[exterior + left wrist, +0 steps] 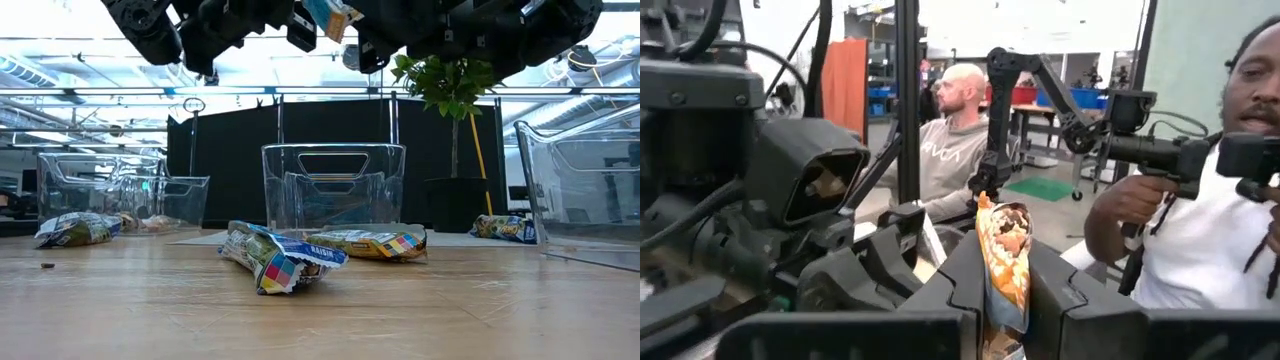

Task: Pick and place Granola Bars by type
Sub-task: Put the yellow granola bar into the top left transparent bin

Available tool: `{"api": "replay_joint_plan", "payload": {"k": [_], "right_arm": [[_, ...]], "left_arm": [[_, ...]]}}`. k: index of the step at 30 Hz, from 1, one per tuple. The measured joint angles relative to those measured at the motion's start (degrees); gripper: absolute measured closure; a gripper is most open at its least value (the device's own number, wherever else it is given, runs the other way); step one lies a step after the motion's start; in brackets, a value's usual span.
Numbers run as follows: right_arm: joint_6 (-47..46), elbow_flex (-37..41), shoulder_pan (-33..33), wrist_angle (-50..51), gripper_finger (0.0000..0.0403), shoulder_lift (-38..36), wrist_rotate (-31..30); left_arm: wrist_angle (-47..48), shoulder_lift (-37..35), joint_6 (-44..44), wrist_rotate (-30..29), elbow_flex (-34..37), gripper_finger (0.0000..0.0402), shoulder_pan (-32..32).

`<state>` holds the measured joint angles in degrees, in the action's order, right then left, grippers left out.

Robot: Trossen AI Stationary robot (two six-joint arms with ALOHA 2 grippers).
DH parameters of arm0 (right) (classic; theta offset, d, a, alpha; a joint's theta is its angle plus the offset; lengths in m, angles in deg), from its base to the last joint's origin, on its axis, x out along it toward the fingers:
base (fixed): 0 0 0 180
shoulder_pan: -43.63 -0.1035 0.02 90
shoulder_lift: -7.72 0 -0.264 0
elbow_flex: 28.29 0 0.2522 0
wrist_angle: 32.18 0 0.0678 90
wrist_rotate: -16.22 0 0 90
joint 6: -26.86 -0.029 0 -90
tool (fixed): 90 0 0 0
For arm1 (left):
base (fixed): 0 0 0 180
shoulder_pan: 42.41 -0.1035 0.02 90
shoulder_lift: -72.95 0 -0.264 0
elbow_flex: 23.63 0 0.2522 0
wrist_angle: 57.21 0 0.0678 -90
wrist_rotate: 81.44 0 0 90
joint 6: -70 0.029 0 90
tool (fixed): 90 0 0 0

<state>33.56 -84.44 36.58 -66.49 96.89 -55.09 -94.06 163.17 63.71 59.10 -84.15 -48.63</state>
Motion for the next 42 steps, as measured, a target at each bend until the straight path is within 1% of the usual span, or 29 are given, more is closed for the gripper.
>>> {"api": "replay_joint_plan", "payload": {"k": [3,5,9,13,20,25,30,33,36,39,42], "right_arm": [[0.00,-0.01,0.06,0.06,0.0391,0.00,-0.44],[-0.02,-0.09,0.11,0.28,0.0392,-0.07,-1.94],[-0.02,-0.09,0.33,1.07,0.0388,-0.09,-6.68],[-0.57,-0.06,1.32,1.27,0.0387,-0.85,-7.08],[-1.45,0.03,2.10,0.19,0.0389,-1.79,-6.39],[-1.73,0.07,2.75,2.24,0.0388,-3.39,-6.70],[-1.73,0.64,3.82,11.88,0.0393,-9.20,-6.88],[-1.79,3.42,4.44,12.99,0.0396,-13.53,-7.53],[-2.75,8.23,4.58,12.33,0.0400,-18.57,-12.20],[-3.62,13.74,4.76,10.29,0.0401,-23.39,-19.77],[-4.35,18.86,4.76,6.95,0.0401,-27.37,-24.71]], "left_arm": [[6.11,-2.94,2.50,-1.21,0.04,0.0367,-0.61],[11.53,-5.70,5.67,-2.93,0.04,0.0367,-0.84],[23.70,-11.49,12.33,-9.05,0.04,0.0368,-0.78],[32.50,-16.65,16.39,-15.41,0.04,0.0368,-0.39],[38.37,-22.11,18.35,-21.15,0.98,0.0368,-0.02],[43.94,-24.90,18.80,-26.06,1.07,0.0368,0.00],[51.14,-27.54,19.24,-30.94,1.11,0.0369,0.02],[52.74,-29.44,19.73,-31.16,1.51,0.0369,0.00],[52.17,-32.31,19.69,-31.82,3.73,0.0369,0.01],[51.32,-36.42,19.11,-35.70,7.59,0.0369,-0.46],[51.00,-41.38,17.53,-38.04,11.36,0.0369,-1.93]]}}
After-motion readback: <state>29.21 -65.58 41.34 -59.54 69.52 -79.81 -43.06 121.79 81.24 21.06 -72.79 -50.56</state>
